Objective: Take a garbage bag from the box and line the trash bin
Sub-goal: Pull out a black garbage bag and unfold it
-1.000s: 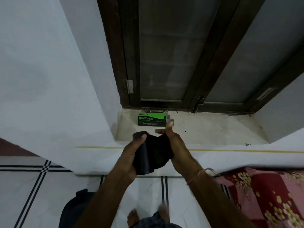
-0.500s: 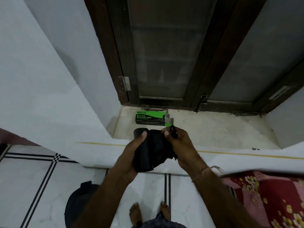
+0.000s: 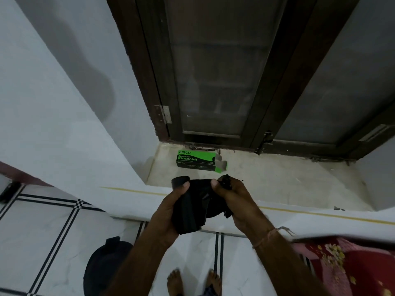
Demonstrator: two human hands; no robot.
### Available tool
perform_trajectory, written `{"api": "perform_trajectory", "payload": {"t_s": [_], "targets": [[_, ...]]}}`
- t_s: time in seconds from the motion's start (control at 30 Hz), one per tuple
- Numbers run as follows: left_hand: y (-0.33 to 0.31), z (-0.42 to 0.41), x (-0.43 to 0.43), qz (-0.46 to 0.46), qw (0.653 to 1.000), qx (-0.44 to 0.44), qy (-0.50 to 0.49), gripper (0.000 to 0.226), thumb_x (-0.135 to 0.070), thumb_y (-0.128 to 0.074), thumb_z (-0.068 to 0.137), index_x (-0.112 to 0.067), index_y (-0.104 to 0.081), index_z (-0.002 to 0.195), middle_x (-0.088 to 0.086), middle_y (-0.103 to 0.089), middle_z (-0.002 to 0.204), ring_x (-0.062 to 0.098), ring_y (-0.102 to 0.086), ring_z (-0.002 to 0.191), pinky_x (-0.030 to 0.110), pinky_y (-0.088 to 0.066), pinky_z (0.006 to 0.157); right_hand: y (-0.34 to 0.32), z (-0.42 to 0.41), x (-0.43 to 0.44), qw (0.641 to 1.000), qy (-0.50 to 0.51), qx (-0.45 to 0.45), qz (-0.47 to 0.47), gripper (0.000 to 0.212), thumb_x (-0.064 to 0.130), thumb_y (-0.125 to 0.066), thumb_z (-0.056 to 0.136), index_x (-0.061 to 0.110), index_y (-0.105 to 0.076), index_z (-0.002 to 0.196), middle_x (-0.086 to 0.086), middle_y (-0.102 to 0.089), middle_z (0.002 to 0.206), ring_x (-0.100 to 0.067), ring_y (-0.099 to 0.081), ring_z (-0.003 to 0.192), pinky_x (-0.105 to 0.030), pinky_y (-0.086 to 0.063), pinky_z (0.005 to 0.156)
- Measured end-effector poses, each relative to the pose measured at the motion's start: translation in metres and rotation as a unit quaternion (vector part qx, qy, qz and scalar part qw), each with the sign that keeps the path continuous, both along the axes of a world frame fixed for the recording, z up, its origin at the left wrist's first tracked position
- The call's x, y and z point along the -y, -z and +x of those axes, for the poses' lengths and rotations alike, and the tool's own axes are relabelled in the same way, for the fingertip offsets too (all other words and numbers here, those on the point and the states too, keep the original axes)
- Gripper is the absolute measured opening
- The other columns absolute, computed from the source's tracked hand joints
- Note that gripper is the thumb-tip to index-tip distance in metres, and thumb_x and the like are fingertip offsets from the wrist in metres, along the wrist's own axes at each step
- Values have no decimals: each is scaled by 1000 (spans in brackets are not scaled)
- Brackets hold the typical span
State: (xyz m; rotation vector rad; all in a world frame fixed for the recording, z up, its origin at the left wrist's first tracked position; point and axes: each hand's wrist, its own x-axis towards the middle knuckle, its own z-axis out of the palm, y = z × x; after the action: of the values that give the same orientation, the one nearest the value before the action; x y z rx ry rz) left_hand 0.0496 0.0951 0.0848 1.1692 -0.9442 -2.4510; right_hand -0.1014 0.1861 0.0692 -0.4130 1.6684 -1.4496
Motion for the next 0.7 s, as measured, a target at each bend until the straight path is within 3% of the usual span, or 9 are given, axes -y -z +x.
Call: {"api": "perform_trajectory", "payload": {"t_s": [0.17, 0.27, 0.37, 0.4, 0.47, 0.53, 0.63, 0.7], "targets": [[3, -4, -1, 13, 1000, -3, -18, 49, -40, -61, 96, -10, -66, 133, 19, -70, 130, 34, -70, 112, 41, -59, 84, 4, -2, 2, 999, 34, 6, -12, 13, 13, -59, 101, 6, -70, 102, -27, -74, 99, -42, -69, 87, -65, -51, 74], [1, -8, -3, 17, 1000, -13, -2, 44, -40, -54, 101, -12, -68, 132, 17, -70, 130, 33, -69, 118, 43, -60, 90, 4, -1, 3, 999, 38, 26, -19, 27, 12, -47, 107, 14, -73, 100, -20, -76, 106, -43, -69, 107, -53, -57, 89], [2, -7, -3, 11, 1000, -24, 2, 43, -37, -53, 102, -11, -67, 133, 19, -69, 132, 36, -67, 121, 46, -57, 97, 3, -2, 2, 997, 19, 73, -3, 40, 42, -48, 105, 11, -73, 109, -14, -78, 107, -33, -73, 105, -41, -62, 79], [2, -7, -3, 11, 1000, -26, 4, 43, -35, -54, 102, -9, -66, 134, 20, -69, 131, 38, -67, 120, 48, -57, 96, 3, -2, 2, 997, -14, 73, 1, 46, 50, -52, 101, 10, -73, 110, -13, -79, 106, -30, -75, 103, -41, -62, 81], [3, -6, -3, 20, 999, -32, 9, 43, -33, -53, 103, -7, -65, 134, 23, -69, 131, 40, -68, 119, 48, -60, 88, 3, -2, 1, 997, -66, 47, 2, 43, 44, -69, 93, 4, -74, 107, -16, -79, 103, -30, -76, 100, -46, -60, 90], [4, -6, -2, 29, 999, -33, 3, 43, -34, -52, 102, -6, -66, 133, 23, -69, 130, 40, -69, 117, 48, -61, 86, 5, -2, 2, 999, -44, 33, -2, 34, 28, -76, 89, -4, -73, 102, -23, -77, 100, -36, -75, 97, -46, -61, 90], [6, -3, 2, 20, 999, -36, -6, 49, -39, -50, 101, -7, -65, 135, 24, -66, 135, 41, -66, 118, 48, -58, 92, 12, -6, 1, 999, -2, 45, -4, 30, 22, -71, 94, -6, -70, 106, -25, -76, 103, -40, -74, 99, -44, -61, 88], [9, 0, 4, 15, 999, -39, -5, 49, -37, -49, 101, -7, -66, 134, 25, -64, 136, 38, -66, 113, 44, -58, 87, 16, -8, 0, 999, 11, 54, -2, 28, 23, -69, 95, 0, -70, 111, -21, -77, 106, -38, -73, 102, -52, -59, 93]]}}
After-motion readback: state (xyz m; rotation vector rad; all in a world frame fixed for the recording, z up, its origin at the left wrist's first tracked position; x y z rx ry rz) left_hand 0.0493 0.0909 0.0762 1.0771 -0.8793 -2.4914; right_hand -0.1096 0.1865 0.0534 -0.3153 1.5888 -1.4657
